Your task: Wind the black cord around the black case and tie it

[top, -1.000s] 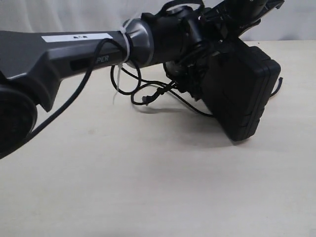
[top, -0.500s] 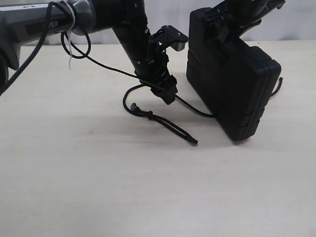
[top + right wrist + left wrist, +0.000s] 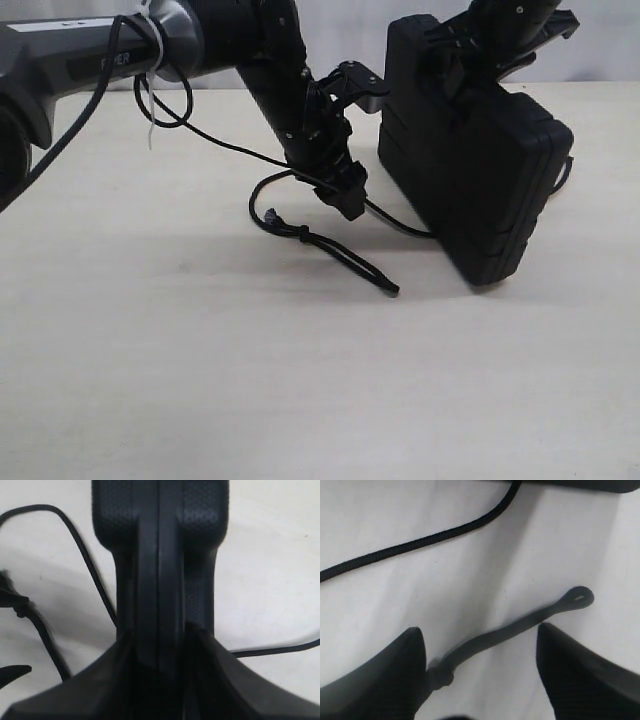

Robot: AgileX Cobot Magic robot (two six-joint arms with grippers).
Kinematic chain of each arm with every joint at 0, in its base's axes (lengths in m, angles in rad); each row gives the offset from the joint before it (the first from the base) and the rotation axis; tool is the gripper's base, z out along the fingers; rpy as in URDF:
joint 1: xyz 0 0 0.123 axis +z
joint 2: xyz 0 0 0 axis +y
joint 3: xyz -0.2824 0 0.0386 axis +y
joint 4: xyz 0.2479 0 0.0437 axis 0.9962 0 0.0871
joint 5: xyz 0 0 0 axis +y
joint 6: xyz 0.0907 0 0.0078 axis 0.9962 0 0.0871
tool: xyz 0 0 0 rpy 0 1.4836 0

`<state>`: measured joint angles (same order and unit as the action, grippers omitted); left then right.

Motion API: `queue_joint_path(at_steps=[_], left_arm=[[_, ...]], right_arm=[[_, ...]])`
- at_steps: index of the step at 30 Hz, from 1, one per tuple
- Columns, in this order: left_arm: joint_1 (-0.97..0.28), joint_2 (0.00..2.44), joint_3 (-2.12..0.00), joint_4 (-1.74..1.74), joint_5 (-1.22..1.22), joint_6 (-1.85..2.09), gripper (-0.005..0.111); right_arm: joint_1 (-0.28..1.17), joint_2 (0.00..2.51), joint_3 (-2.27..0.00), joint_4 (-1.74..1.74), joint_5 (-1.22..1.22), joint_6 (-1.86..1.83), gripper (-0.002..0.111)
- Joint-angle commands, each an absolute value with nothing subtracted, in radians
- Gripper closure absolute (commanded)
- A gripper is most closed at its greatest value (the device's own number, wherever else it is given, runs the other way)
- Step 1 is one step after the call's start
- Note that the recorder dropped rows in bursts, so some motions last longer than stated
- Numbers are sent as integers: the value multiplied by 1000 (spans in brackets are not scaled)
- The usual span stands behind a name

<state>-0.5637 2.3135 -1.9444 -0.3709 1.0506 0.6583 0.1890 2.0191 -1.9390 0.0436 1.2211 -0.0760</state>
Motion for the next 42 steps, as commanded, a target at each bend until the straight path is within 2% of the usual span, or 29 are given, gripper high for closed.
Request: queue_joint_path(at_steps=[1,42], left_arm=[[-571,2312,-1945,-380,1039,666,47],[-571,2312,-1945,-351,1080,661,47]], right_arm=[[184,2016,-1991,67,1221,-90,73],[184,1985,-1996,15,1221,-90,73]])
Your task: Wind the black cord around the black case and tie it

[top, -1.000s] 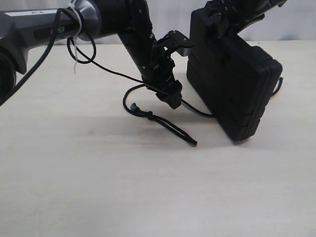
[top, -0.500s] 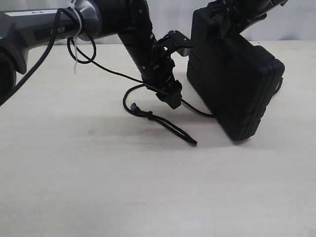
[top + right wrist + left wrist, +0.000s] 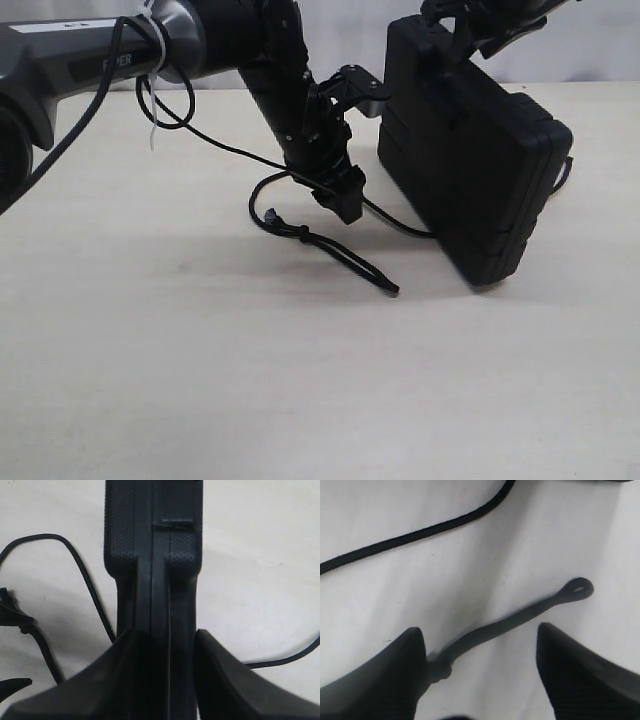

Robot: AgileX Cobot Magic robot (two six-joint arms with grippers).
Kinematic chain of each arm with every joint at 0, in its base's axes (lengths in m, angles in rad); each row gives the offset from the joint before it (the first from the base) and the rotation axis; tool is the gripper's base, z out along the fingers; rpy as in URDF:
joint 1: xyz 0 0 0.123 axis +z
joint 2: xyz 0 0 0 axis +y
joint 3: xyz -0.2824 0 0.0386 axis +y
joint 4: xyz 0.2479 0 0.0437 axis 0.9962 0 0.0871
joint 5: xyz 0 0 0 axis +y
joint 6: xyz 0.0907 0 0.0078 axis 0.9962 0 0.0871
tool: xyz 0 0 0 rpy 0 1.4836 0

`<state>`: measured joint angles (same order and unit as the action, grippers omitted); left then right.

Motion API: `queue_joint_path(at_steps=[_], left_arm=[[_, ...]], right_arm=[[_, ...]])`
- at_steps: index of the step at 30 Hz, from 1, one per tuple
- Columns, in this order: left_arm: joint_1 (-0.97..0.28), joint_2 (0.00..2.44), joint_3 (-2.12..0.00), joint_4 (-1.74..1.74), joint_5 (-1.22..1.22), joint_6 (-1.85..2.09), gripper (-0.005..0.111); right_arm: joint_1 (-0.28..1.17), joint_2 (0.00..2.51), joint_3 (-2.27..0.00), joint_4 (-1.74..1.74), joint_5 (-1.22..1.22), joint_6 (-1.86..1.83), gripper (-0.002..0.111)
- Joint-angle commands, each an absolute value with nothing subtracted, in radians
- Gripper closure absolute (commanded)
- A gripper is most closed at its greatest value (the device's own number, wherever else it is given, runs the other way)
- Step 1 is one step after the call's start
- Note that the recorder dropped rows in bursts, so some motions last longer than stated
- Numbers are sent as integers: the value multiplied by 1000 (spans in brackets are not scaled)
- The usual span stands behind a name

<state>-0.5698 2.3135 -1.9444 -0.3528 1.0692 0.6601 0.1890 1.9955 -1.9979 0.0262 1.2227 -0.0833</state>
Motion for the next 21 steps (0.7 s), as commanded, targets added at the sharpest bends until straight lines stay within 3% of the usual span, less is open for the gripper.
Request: queue_joint_path(at_steps=[1,16,21], left_arm=[[-571,2312,-1945,-351,1080,661,47],[-571,2312,-1945,-349,1090,661,48],[-571,2312,-1945,-204,1131,646,48]], right_arm=[[184,1985,-1989,15,1221,-90,73],[184,1986,-1941,11,1221,-94,73],[184,1975,-1941,11,1221,-94,73]])
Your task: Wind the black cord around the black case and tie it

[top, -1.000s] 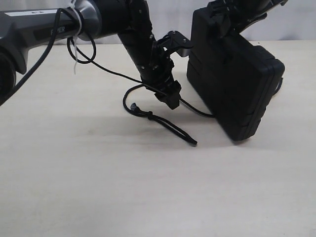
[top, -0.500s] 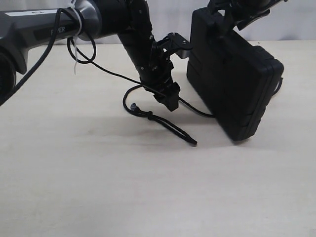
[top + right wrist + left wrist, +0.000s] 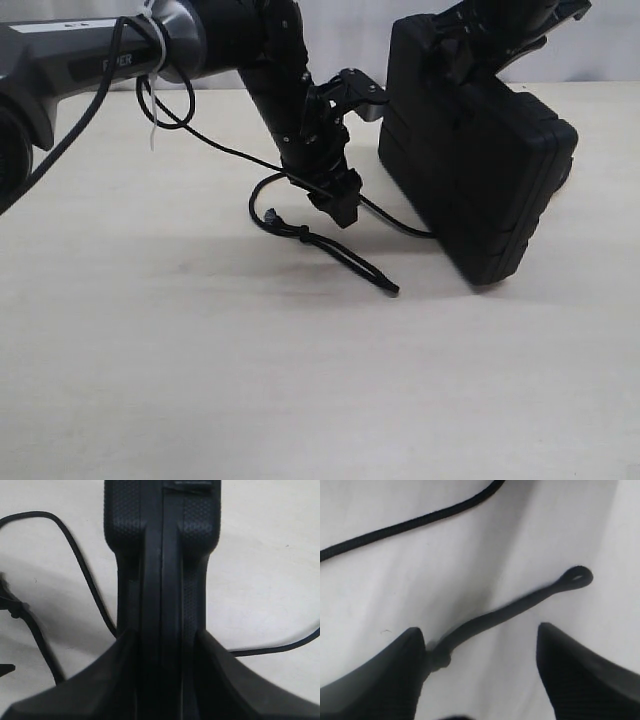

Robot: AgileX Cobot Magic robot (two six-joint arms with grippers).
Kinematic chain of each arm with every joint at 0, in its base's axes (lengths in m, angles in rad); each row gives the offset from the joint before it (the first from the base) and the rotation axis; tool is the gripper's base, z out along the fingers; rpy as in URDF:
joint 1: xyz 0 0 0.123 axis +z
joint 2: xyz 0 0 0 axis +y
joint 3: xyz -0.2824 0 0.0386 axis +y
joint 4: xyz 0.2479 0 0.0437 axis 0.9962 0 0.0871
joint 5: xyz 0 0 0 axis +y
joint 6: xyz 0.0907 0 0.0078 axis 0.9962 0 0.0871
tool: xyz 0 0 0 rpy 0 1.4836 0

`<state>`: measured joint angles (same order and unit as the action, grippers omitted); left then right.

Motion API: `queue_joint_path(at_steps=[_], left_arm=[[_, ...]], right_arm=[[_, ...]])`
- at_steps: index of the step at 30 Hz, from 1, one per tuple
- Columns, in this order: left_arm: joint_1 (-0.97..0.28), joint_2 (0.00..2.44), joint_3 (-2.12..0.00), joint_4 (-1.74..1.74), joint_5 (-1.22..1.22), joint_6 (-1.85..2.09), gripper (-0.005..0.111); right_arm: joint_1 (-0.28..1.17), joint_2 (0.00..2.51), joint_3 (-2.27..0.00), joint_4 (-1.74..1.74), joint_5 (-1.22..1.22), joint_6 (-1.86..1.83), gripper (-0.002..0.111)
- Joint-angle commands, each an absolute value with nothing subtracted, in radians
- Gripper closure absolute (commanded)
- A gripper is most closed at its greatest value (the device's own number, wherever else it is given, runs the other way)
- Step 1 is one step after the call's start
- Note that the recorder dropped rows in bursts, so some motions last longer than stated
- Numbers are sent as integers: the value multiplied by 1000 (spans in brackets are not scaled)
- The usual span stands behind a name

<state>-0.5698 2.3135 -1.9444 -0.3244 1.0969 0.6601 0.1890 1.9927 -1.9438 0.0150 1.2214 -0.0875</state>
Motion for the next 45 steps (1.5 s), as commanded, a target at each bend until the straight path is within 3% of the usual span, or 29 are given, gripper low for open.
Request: queue_joint_path(at_steps=[1,10,23,28,29,45], left_arm=[[-571,2312,-1945,-161,1153,648,48],[-571,2312,-1876,-223,1219,1132,47],[-571,2379,-1777,-117,860,1261,49],[-571,2399,-1777,-175,935,1251,103],[-571,2399,-1777,-183,960,1251,107],[-553,2198,-1820,-297,787,871,107]], right_arm=[[184,1975,-1941,11,1221,-94,73],[184,1975,-1941,11,1221,-94,73],[184,1975,-1941,11,1221,-91,73],[184,1975,-1941,11,1221,-91,73],[184,1975,-1941,11,1221,-91,73],[184,1975,-1941,11,1221,-91,73]])
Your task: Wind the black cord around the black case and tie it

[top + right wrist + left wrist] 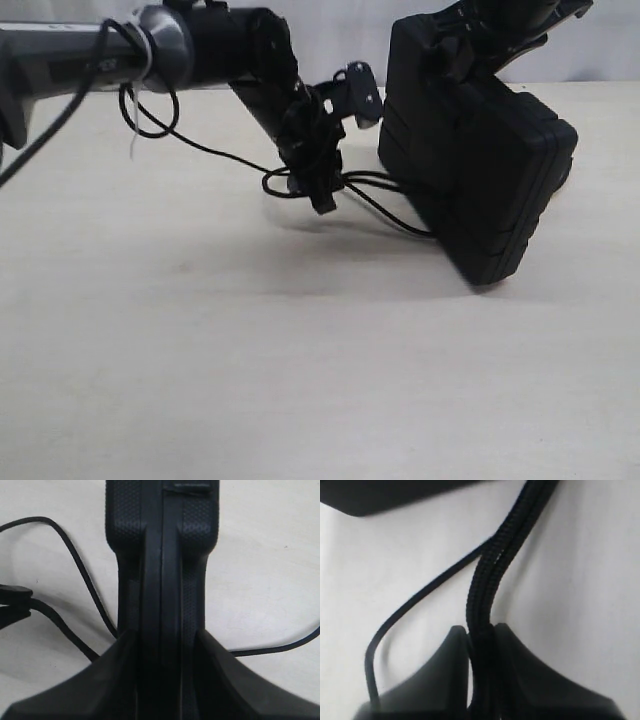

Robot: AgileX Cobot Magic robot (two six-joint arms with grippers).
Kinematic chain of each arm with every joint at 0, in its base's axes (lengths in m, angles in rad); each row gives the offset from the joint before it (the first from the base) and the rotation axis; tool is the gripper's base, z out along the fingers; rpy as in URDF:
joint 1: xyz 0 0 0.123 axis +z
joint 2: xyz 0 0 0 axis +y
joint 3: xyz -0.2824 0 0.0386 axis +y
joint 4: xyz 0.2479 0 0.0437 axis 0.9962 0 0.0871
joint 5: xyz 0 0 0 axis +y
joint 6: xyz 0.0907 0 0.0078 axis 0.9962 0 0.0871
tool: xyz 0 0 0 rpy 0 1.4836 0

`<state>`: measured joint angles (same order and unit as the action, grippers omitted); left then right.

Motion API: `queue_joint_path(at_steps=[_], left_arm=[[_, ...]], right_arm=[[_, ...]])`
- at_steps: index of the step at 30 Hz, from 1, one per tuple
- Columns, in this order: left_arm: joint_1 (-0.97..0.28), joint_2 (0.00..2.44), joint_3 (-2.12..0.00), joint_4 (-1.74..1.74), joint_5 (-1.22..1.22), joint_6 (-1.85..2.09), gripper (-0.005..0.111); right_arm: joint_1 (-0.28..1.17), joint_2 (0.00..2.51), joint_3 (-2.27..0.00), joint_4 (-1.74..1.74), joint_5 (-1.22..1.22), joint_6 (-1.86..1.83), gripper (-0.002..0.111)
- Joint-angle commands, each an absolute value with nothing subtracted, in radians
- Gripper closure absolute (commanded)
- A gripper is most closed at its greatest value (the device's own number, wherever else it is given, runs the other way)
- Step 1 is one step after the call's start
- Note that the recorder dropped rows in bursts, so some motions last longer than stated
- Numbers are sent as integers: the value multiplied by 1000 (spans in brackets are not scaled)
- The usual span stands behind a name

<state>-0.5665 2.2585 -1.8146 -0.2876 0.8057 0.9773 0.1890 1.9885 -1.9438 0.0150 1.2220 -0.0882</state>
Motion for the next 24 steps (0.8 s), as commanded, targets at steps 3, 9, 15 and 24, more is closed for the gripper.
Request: queue_joint_path(at_steps=[3,9,15,24], left_arm=[[-546,2178,-1820,-269,783,762,107],[-545,2164,-1820,-273,771,720,107],[-542,2137,-1820,-264,744,645,107],[-542,2122,-1820,-272,722,630,107]], right_arm=[[184,1975,-1941,11,1221,-91,73],[184,1975,-1941,11,1221,-91,73],[184,1975,-1941,11,1221,-90,73],[184,1975,-1941,11,1221,-90,73]])
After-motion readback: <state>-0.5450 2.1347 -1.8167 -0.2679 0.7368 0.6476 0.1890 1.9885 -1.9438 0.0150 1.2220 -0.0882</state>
